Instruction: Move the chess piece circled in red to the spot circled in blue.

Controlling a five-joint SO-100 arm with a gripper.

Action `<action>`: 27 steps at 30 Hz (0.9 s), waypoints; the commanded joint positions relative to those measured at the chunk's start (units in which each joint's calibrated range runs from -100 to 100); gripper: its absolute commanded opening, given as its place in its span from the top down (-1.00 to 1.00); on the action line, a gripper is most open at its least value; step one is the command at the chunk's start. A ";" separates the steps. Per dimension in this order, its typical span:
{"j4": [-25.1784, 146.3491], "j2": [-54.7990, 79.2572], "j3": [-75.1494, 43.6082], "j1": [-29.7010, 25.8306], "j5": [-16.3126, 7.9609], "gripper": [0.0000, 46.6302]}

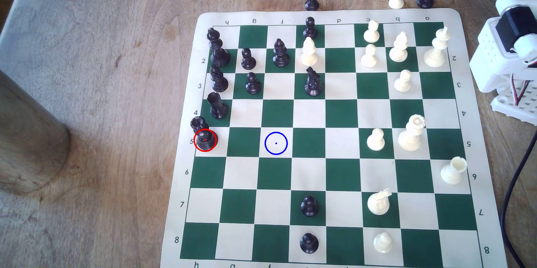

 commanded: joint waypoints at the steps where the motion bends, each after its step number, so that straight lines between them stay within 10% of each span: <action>1: 21.92 0.06 -9.35 -0.02 -1.90 0.99; 3: 33.30 1.67 -10.62 -1.03 1.61 0.99; 10: 46.73 7.95 -8.17 -8.31 1.37 0.99; 27: 40.92 45.81 -21.59 -6.51 -7.81 0.90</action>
